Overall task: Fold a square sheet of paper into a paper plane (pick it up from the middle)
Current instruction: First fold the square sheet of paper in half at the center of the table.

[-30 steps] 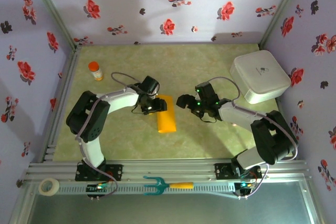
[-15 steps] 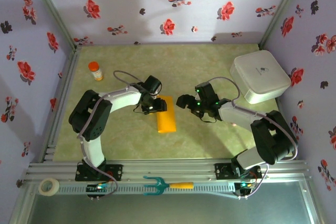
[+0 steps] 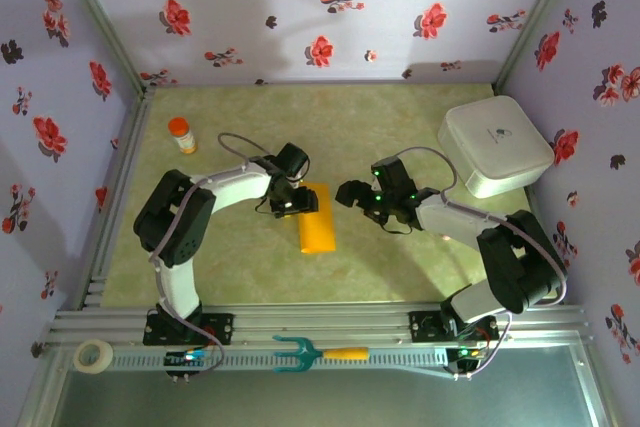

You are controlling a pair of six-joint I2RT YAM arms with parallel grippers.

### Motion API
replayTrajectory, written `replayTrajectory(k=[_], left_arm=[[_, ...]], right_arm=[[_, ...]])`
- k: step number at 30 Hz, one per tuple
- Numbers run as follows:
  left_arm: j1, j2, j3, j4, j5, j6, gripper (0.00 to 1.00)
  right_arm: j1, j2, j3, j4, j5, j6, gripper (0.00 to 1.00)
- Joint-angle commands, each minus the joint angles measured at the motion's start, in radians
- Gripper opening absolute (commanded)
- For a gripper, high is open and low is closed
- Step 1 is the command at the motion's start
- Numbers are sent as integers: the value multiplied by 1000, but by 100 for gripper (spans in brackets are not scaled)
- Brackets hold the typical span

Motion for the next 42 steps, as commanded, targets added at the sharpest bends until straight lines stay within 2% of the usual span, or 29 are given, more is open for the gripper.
replayTrajectory(k=[1,15,19,26,35,42], left_arm=[[-1,84,-32,-2,-55,14,61],[-1,103,-31,-5,-61,22,61],[-2,103,-32,-5,-63,21,60],[-1,104,-32,-1,-63,22,61],[-2,107,-29,-4,-61,25,60],[-2,104,-37,9,-60,9,60]], right_arm=[[6,12,23,4,-13,3,85],[7,21,23,12,-26,4,82],[9,45,27,41,-65,10,66],[29,145,70,88,-146,28,25],[62,254,149,74,-175,23,1],[76,280,181,19,-128,19,0]])
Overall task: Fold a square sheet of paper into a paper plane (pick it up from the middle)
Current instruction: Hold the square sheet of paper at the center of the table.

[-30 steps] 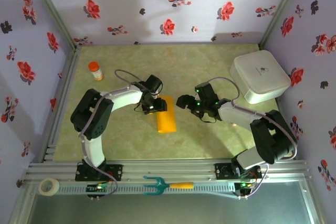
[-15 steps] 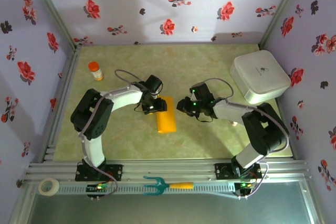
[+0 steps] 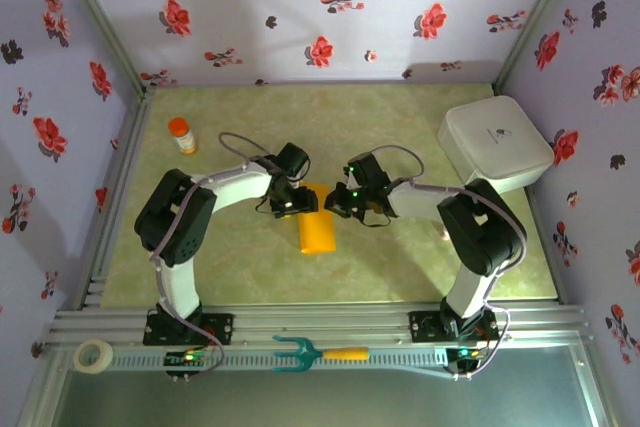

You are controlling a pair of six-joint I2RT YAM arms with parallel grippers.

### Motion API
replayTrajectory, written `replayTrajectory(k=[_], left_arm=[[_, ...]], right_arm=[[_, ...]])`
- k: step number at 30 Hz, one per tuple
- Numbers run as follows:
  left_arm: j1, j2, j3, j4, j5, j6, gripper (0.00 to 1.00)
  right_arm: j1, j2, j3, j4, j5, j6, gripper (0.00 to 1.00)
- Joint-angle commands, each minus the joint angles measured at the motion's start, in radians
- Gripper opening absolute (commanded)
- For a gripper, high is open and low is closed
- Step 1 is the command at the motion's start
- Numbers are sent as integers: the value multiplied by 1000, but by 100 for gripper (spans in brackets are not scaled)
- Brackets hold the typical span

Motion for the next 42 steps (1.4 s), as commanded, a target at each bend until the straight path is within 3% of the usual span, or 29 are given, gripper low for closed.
replayTrajectory(k=[1,31,42], left_arm=[[-2,97,-46,17,-57,9,60],[-3,101,-54,29,-50,7,60],[-5,87,-51,25,-48,8,60]], right_arm=[[7,2,19,-46,28,-8,0],[30,114,52,7,-49,12,0],[31,141,-22,-100,44,-46,0]])
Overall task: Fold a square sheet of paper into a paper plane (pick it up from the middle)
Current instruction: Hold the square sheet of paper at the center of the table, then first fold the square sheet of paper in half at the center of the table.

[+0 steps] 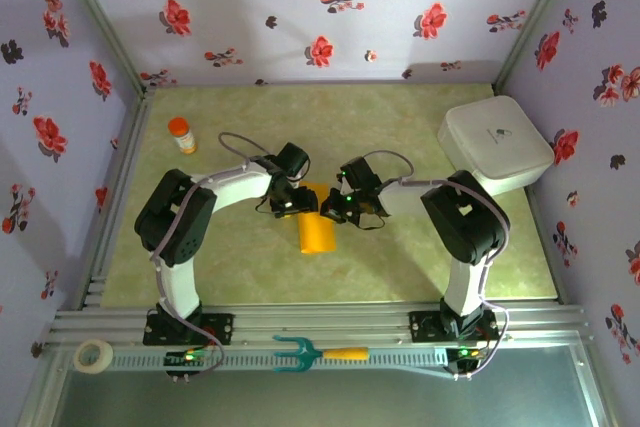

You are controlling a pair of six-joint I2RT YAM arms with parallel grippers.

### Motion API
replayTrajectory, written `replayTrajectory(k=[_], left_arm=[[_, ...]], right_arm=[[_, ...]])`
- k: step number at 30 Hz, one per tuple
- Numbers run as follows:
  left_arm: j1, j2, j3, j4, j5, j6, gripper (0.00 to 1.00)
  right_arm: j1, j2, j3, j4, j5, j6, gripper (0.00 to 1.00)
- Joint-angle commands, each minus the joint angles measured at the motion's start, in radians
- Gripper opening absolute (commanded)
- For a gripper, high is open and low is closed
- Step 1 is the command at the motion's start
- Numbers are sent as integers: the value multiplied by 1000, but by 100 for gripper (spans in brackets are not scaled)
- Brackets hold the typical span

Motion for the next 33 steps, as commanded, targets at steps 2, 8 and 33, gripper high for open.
replayTrajectory(k=[2,8,33], left_arm=[[-5,62,-40,14,-47,9,60],[6,-136,-45,37,-45,-11,64],[69,-215,-219,500,334,-135,14]], right_arm=[[8,27,-49,-118,78,-39,0],[5,13,23,-298,159,-158,0],[-92,-60,-64,-269,121,-203,0]])
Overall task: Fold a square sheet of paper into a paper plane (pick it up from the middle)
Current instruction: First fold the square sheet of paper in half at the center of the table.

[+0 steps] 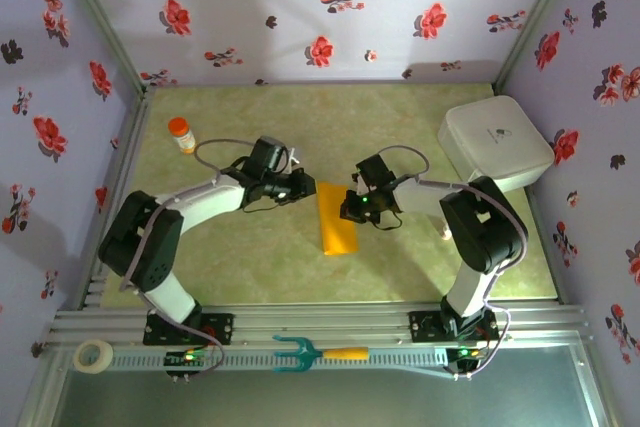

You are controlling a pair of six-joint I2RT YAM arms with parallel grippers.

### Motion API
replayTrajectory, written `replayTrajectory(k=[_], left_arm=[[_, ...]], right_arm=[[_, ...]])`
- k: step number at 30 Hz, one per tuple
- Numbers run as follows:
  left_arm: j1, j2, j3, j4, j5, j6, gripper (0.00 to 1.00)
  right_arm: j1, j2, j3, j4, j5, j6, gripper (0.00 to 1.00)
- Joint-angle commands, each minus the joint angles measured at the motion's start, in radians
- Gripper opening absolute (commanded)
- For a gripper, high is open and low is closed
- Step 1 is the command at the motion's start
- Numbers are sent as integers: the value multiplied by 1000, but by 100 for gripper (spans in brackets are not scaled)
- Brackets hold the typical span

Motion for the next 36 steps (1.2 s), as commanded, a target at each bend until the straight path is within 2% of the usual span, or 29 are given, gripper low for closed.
replayTrajectory(k=[1,7,13,17,25,36], left_arm=[[3,23,-6,49,46,-18,14],[-4,76,0,93,97,-33,12],[-25,154,35,130,138,-45,3],[-26,185,43,143,157,-40,0],[-38,211,49,176,197,-46,0],[-38,265,16,142,165,-7,0]], right_arm=[[-5,47,-34,-51,34,10,0],[-6,53,-27,-57,34,12,0],[-6,52,-30,-62,46,15,0],[-5,51,-33,-60,50,17,0],[-5,54,-36,-56,55,21,0],[-5,55,-39,-56,55,24,0]])
